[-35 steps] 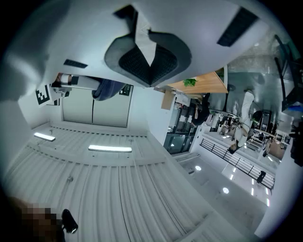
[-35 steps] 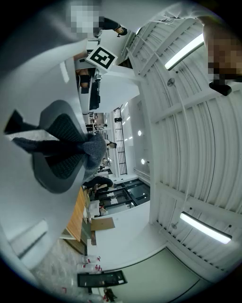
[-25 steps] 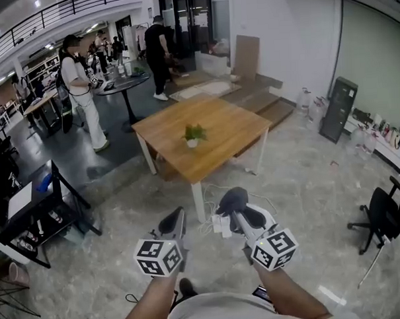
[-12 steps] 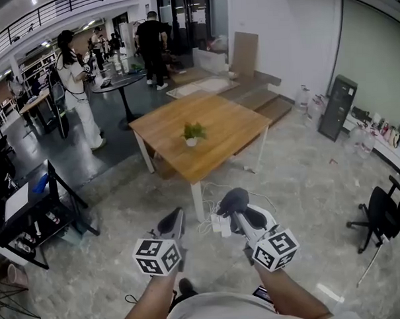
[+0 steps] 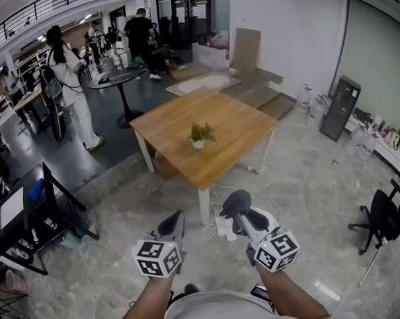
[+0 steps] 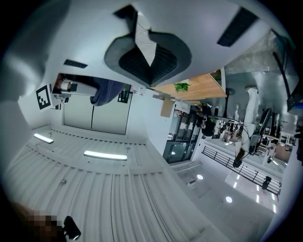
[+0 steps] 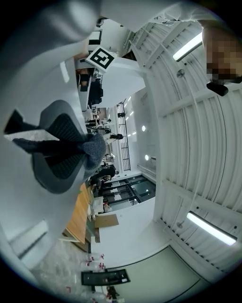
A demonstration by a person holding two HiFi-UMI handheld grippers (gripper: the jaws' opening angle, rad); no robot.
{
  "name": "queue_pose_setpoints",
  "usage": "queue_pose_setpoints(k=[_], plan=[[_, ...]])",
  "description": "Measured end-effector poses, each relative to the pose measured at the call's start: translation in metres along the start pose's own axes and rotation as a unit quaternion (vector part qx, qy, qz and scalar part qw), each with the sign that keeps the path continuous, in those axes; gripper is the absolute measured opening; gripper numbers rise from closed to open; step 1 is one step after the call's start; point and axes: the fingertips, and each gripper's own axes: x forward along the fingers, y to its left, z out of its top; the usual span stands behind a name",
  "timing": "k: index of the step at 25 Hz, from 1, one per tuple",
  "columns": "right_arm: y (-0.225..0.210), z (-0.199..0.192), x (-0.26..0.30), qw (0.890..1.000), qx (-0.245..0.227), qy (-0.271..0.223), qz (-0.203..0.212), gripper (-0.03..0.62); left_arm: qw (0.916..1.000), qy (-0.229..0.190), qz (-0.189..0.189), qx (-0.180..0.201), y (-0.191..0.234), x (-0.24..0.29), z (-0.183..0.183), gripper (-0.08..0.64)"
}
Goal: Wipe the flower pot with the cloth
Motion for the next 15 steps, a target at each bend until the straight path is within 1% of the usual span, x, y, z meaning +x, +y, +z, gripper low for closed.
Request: queue_pose_setpoints(k=[8,11,15], plan=[[0.001,-0.020,0.083,0.999,0.019,0.015,-0.037,0.052,0.9992,0.028,-0.026,0.008,0.082,0.033,0.013,0.006],[-0.010,-0.023,0.104,0.998,0.022,0.021,-0.047,0.052,0.9991,0.032,-0.029,0.003,0.103,0.052,0.018,0.006],[-0.031,-0.024,0.130,0.998,0.026,0.022,-0.054,0.052,0.9987,0.039,-0.034,0.000,0.119,0.083,0.021,0.006]])
